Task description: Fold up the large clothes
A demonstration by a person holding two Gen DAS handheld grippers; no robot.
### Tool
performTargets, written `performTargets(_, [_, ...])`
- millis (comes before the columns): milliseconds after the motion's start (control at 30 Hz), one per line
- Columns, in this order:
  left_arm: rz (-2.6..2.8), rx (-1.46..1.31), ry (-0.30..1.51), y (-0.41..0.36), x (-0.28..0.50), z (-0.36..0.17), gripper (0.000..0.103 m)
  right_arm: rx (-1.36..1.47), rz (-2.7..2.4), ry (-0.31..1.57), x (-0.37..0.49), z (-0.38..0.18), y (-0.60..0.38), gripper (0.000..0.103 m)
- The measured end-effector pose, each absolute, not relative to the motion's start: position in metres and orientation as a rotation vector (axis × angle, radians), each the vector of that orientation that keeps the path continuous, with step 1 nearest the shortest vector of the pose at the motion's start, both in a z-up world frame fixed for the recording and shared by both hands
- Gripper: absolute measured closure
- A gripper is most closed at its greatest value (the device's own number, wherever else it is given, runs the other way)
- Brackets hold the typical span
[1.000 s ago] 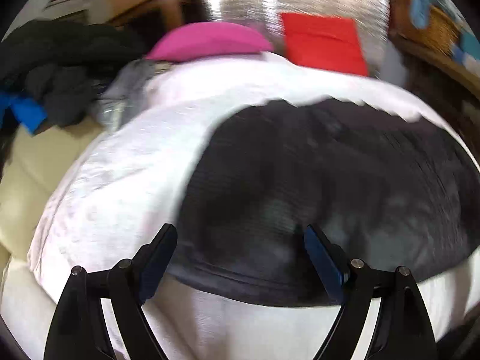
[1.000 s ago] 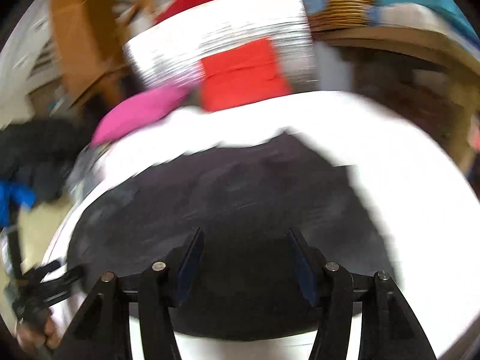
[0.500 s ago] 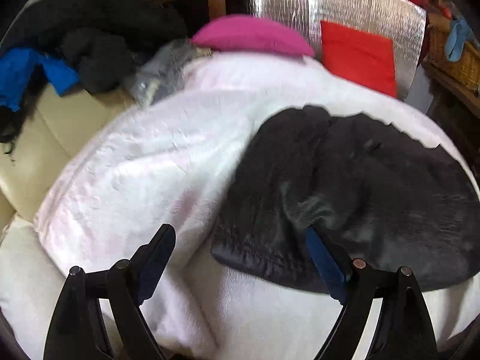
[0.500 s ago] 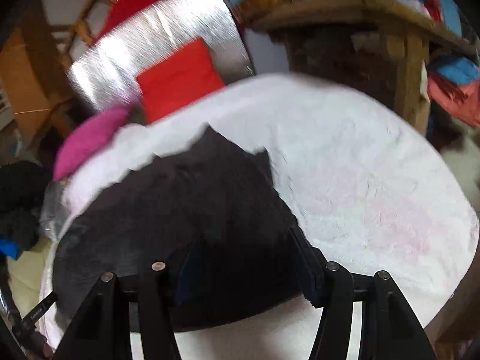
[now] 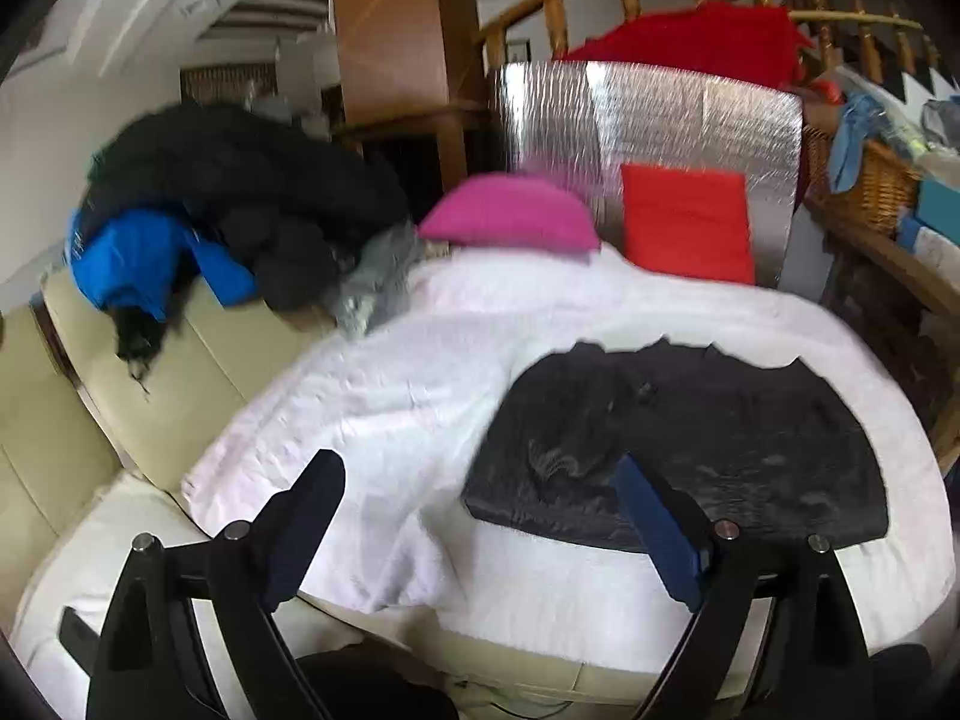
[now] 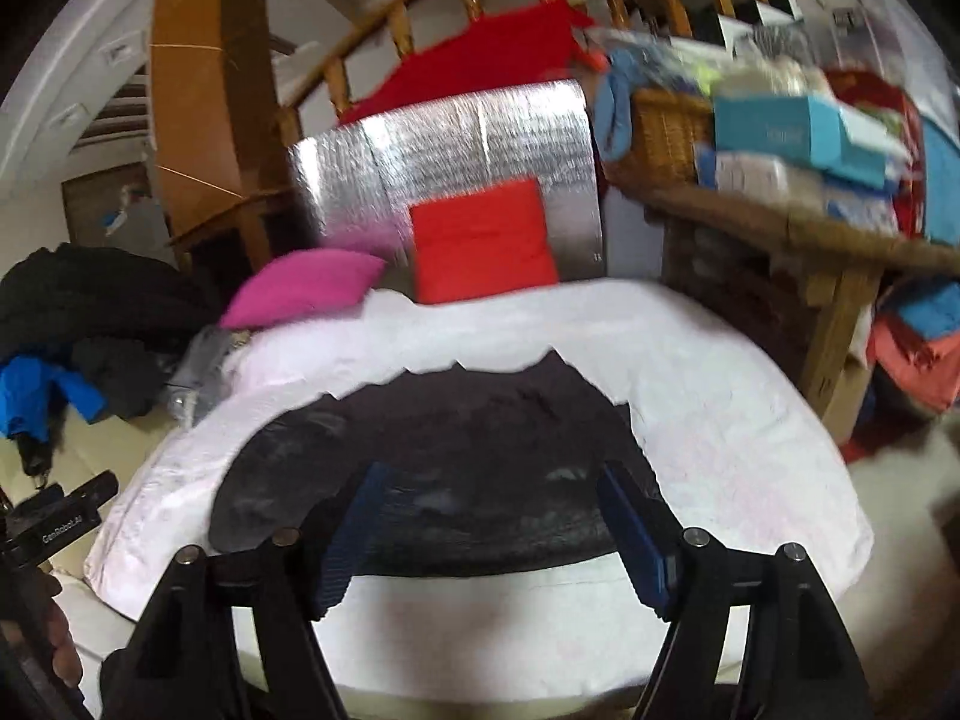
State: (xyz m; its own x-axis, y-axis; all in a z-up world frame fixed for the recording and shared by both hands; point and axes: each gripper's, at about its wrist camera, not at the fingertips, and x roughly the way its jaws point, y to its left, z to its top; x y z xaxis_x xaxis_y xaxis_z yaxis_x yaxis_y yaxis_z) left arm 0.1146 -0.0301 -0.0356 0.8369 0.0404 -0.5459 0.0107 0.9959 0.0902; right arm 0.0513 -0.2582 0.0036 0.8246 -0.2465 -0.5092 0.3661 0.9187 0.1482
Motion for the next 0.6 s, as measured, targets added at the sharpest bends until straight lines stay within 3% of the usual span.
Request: performTargets(600, [-0.006,0.138,0.489,-0.031,-0.003,0.019,0.01,0.208,-0.351,0.508,-0.033,0.044,-0.201,0.026])
